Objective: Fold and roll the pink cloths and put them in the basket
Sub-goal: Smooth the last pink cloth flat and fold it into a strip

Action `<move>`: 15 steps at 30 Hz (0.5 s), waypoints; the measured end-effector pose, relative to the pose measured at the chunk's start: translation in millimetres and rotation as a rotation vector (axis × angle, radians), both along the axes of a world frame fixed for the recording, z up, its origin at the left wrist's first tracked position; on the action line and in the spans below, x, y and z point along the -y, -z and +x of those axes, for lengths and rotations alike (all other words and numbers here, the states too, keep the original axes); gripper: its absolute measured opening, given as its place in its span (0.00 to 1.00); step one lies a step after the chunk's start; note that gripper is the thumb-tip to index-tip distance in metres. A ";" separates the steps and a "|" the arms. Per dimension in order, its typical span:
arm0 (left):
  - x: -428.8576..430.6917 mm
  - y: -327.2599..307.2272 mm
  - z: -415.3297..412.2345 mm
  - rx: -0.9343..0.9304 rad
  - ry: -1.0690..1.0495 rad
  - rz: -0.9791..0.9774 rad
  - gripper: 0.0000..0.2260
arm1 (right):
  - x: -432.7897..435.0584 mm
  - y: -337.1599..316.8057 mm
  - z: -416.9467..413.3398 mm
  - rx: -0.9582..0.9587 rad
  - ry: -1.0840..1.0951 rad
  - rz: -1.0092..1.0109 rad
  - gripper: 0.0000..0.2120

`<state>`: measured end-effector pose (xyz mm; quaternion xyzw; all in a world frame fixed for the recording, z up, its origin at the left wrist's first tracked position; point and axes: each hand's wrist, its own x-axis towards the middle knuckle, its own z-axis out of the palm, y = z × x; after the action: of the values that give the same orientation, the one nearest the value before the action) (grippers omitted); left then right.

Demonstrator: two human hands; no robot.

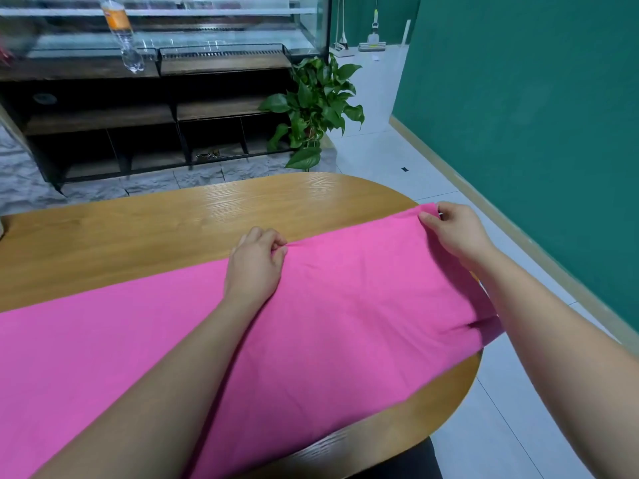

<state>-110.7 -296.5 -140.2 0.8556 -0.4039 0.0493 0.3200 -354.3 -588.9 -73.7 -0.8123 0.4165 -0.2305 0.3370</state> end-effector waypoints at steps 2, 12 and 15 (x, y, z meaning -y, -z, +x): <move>-0.8 0.6 0.9 -0.007 -0.002 -0.006 0.03 | 7.1 5.7 16.4 0.008 0.015 0.012 0.12; -6.3 -1.6 3.9 -0.043 -0.123 -0.005 0.04 | 5.1 46.8 39.5 -0.220 0.088 -0.378 0.10; -7.2 -3.0 7.8 -0.060 -0.167 -0.004 0.05 | 7.4 50.2 39.6 -0.252 0.110 -0.438 0.09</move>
<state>-102.9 -289.3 -137.3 0.8866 -0.3215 0.0510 0.3285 -314.8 -596.2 -123.9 -0.8645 0.4387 -0.2300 0.0853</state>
